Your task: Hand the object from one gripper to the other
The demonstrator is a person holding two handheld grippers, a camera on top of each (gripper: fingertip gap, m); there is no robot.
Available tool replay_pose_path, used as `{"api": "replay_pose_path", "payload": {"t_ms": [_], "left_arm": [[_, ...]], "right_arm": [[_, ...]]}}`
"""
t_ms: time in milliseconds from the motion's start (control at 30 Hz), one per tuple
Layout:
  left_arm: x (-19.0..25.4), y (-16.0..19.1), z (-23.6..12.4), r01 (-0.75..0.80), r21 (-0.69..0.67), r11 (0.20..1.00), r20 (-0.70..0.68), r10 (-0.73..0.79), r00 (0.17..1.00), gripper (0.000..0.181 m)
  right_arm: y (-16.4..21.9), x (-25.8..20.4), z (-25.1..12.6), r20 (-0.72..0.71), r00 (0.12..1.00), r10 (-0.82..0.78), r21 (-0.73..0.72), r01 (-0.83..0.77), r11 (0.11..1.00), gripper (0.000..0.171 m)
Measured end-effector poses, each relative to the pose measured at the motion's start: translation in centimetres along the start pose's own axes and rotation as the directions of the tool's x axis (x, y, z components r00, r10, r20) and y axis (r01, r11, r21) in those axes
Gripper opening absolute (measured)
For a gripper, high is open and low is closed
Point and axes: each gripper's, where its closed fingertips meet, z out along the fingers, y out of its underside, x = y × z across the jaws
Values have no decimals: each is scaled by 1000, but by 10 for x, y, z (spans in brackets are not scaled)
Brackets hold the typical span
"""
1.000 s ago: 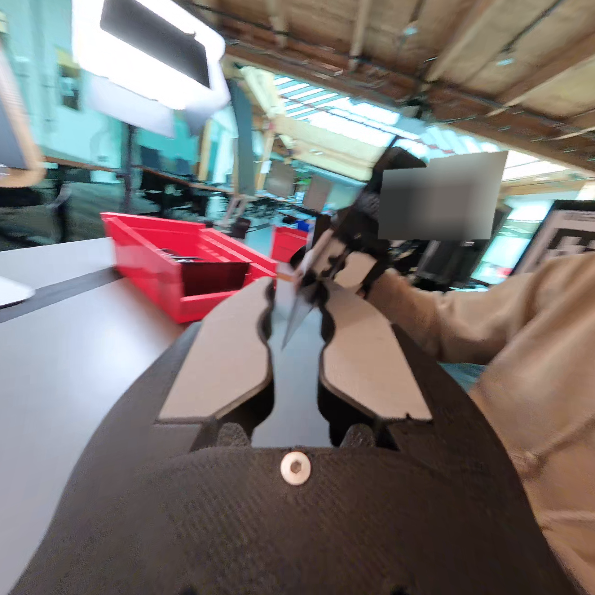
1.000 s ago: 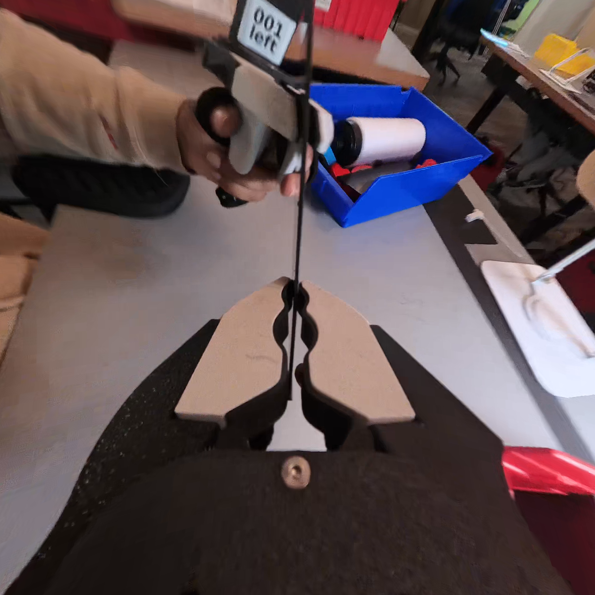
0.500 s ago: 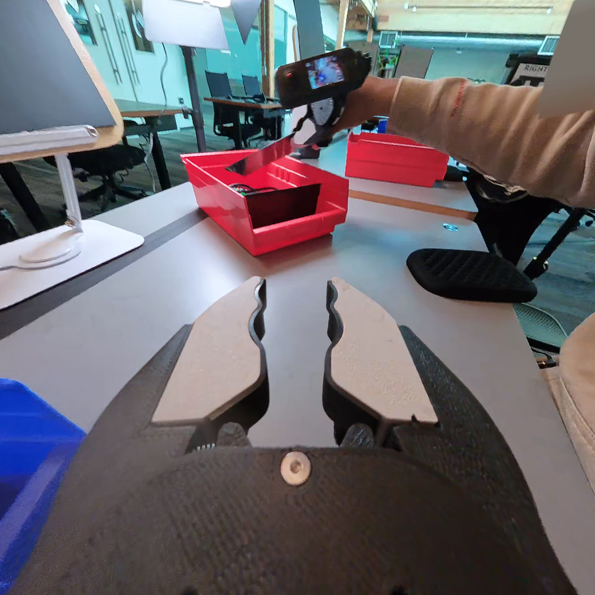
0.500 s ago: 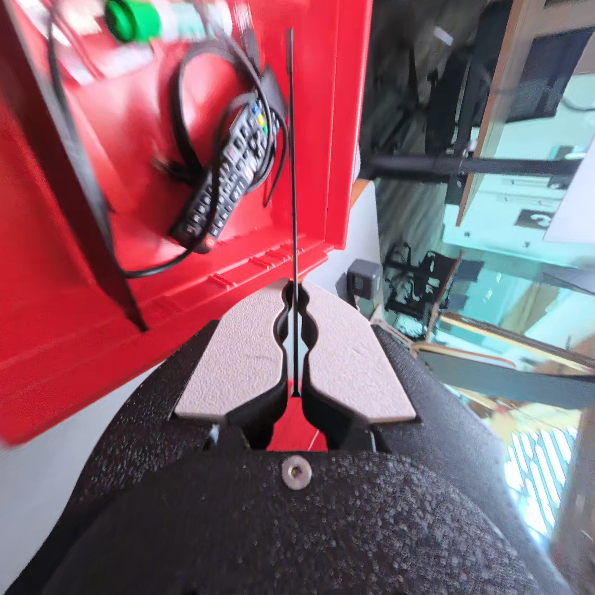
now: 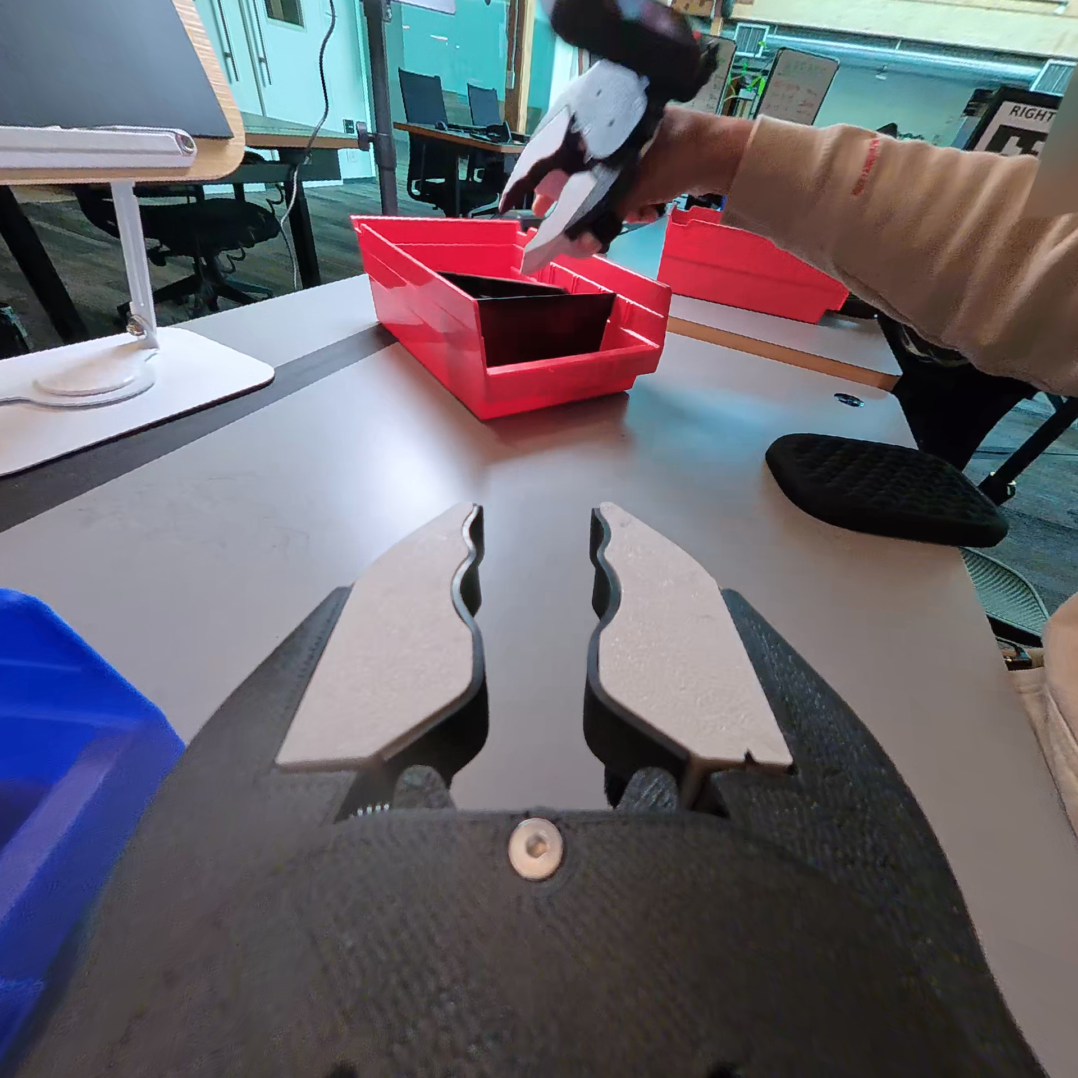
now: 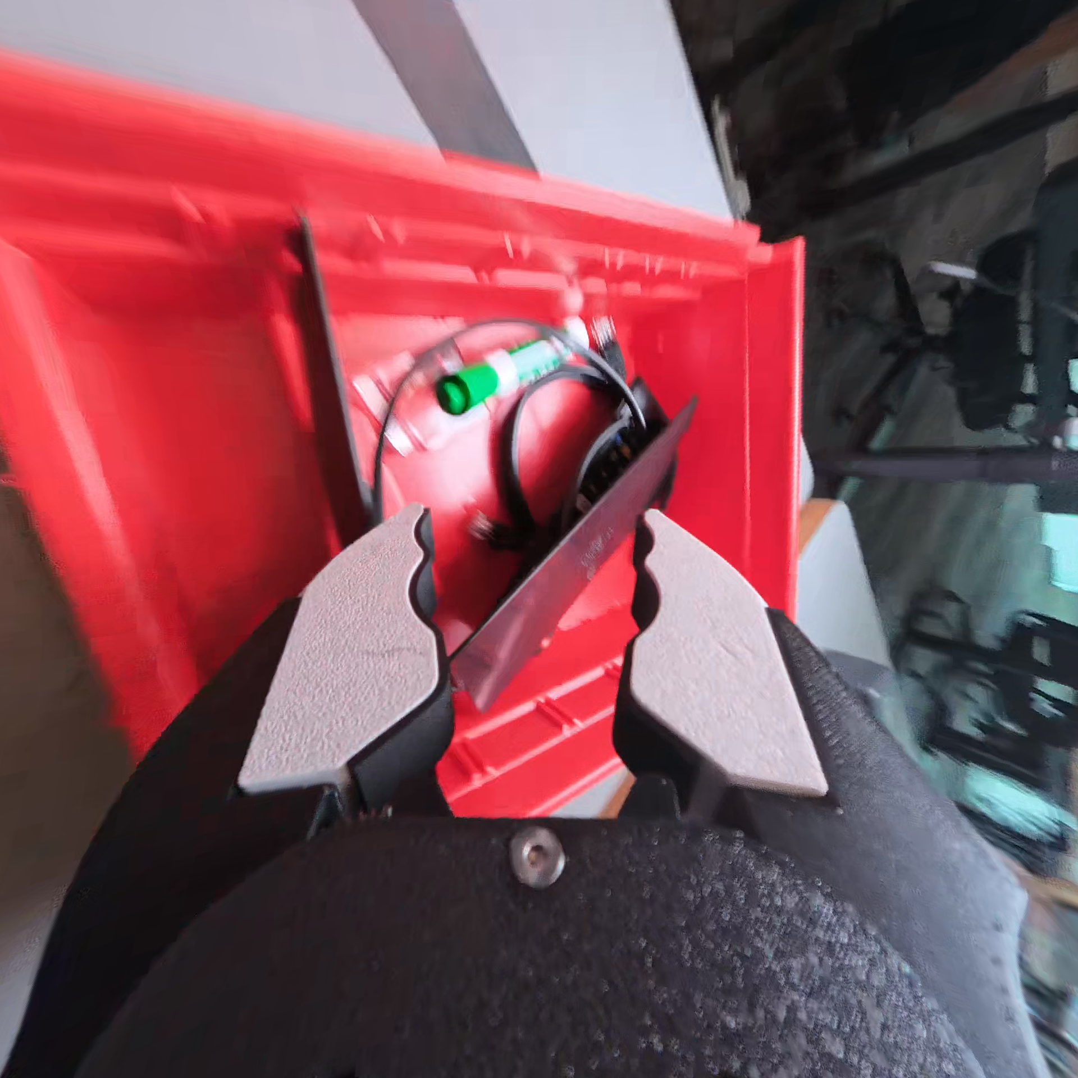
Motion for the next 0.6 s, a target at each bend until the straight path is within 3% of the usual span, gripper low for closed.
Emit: {"api": "replay_pose_path", "payload": {"t_ms": [67,200,367,433,533,600], "left_arm": [[-1,1,0,2,-2,1000,3,-2,1000,35],[-3,3,1,4,-11,1000,13,-3,1000,35],[-17,-2,-8,-24,-18,1000,84,25,996,34],[-32,-11,-20,-35,-11,999,149,37,988,33],[-69,-25,-47,-64,-31,997,295,70,953,28],[-98,-24,-68,-80,-148,986,394,133,909,27]], "right_arm": [[-26,-14,-27,76,992,105,176,-117,977,70],[-63,-48,-83,190,962,197,486,-267,832,68],[-80,-122,-113,395,893,216,619,-433,655,64],[-83,-148,-112,438,877,200,651,-462,602,47],[-89,-172,-103,457,868,193,700,-485,525,7],[-92,-181,-98,461,870,177,725,-484,490,0]]}}
